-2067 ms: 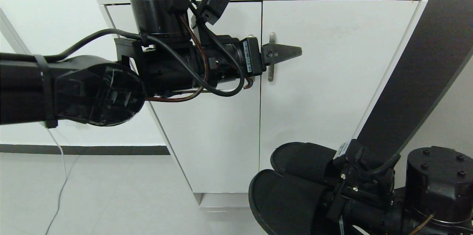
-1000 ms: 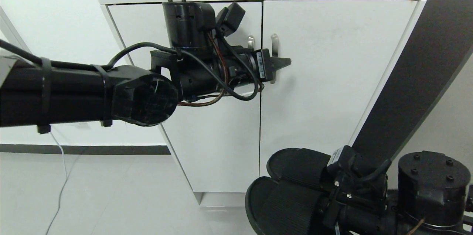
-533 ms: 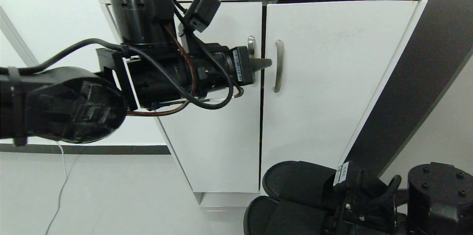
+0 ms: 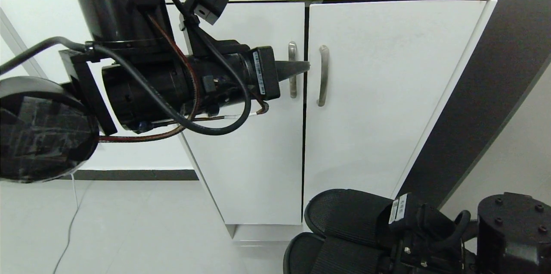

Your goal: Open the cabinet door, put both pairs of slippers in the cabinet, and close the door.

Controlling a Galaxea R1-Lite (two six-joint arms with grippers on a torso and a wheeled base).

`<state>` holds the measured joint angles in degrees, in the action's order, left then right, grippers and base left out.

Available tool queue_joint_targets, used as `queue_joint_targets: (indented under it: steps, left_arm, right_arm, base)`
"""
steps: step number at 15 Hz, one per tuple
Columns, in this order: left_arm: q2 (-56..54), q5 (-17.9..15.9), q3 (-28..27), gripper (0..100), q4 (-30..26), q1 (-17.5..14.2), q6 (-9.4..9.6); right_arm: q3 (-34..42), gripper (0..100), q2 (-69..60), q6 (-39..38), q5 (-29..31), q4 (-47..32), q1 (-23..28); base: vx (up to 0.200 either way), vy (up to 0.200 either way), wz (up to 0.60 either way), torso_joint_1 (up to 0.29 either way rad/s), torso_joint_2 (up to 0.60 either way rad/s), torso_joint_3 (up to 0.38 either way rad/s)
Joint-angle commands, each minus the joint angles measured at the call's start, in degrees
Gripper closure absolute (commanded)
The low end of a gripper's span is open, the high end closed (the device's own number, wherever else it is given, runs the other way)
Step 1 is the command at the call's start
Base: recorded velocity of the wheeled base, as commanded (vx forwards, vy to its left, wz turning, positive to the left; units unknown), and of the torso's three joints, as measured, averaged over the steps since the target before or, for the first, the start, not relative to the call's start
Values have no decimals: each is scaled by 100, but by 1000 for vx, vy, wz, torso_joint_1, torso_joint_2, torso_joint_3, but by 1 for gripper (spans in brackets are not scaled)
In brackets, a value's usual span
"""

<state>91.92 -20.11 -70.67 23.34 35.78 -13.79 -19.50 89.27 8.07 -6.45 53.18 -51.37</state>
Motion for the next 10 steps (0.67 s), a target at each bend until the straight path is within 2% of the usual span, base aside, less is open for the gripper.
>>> queue_joint_targets:
  steps: [1,4,8,9,10]
  left_arm:
    - [204,-19,-167,100,-5,-141,-10]
    - [511,-19,-483,100,-5,-335,-27]
    - [731,16,-720,100,-23,-379,-45]
    - [925,34,-1054,100,-67,-388,-186]
    - [977,34,-1151,100,-67,-388,-230]
  right_arm:
    - [43,100,11,28,-6,0,-13]
    - [61,100,38,63,-6,0,-48]
    - [87,100,73,63,-6,0,-92]
    - [96,100,117,63,21,0,-92]
    - [96,100,117,63,21,0,-92]
  base:
    - [0,0,0,0,0,0]
    - [0,0,0,0,0,0]
    - [0,0,0,0,0,0]
    - [0,0,0,0,0,0]
    - [0,0,0,0,0,0]
